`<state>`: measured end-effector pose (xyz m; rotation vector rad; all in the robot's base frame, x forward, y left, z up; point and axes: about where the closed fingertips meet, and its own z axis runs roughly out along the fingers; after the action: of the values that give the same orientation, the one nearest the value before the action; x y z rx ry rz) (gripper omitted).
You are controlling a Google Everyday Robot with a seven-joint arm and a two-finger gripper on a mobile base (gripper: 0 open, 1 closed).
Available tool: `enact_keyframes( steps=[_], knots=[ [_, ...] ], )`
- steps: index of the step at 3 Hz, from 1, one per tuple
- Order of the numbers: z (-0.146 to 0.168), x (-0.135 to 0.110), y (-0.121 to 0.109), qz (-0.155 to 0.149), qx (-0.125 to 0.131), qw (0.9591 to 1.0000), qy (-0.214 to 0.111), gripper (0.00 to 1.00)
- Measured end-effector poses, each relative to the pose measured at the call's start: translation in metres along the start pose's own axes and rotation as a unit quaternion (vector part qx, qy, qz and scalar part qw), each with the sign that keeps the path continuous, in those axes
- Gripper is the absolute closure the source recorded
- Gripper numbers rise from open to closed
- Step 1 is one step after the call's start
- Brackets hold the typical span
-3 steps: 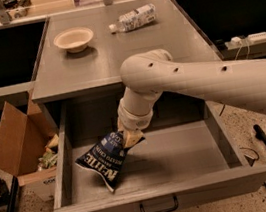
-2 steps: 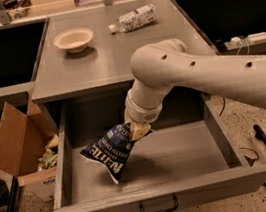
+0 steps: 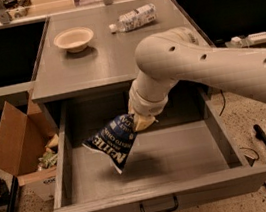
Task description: Pick blue chip bag from top drawer and place on counter
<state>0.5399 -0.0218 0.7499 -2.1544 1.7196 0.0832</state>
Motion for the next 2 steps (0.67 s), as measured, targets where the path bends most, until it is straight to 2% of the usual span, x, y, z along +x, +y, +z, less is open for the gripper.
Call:
enact_keyframes(
  steps=[1, 2],
  knots=[
    [-0.023, 0.002, -0.012, 0.004, 0.035, 0.9993, 0.013, 1.0],
    [-0.075, 0.006, -0.039, -0.001, 0.098, 0.9946, 0.034, 1.0]
  ],
)
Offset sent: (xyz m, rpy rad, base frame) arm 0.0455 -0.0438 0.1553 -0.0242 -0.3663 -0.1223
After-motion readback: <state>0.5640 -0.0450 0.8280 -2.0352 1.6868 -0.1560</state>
